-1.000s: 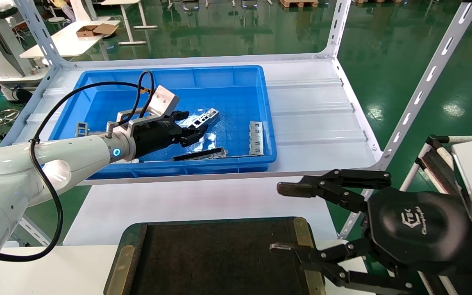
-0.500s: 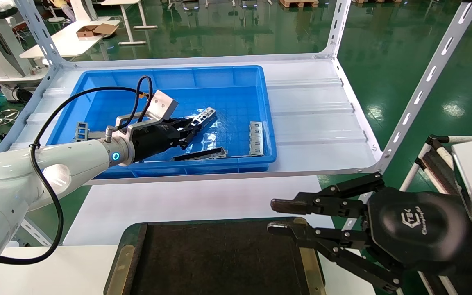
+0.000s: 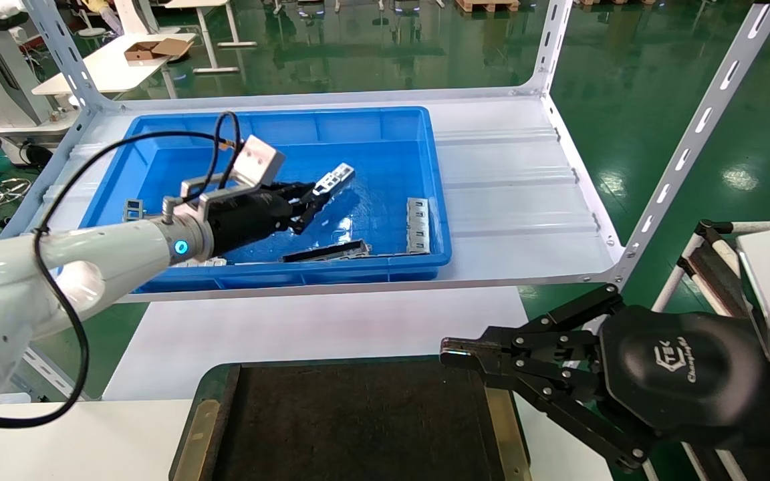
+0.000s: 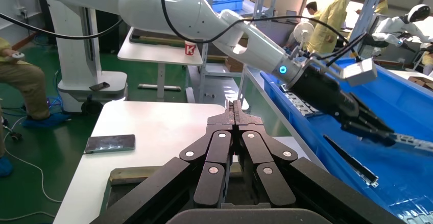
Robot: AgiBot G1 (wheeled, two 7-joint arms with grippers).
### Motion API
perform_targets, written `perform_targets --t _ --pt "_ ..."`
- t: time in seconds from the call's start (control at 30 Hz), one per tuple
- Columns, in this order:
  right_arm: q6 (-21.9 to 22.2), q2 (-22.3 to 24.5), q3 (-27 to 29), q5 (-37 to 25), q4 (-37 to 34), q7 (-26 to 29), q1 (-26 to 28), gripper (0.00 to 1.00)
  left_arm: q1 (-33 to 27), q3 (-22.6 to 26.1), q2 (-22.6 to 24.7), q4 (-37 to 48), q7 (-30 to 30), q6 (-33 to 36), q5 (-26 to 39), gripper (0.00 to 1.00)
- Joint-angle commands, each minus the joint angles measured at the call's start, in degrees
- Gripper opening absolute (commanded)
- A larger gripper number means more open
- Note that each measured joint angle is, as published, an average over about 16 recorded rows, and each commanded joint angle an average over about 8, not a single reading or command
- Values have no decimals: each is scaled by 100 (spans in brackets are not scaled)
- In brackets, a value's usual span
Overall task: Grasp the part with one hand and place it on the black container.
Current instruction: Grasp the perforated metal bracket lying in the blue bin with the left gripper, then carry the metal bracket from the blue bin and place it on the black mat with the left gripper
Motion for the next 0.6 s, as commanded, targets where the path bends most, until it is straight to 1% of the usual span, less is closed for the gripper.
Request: perform_targets --t 0.03,0.23,0.6 --pt "0 0 0 0 0 0 0 0 -25 -14 -34 -14 8 80 -21 0" --pt "0 0 -1 0 0 0 0 0 -87 -135 -233 -131 109 622 -201 0" --pt "1 1 -2 1 0 -1 0 0 -63 -394 -718 -486 294 2218 -620 0"
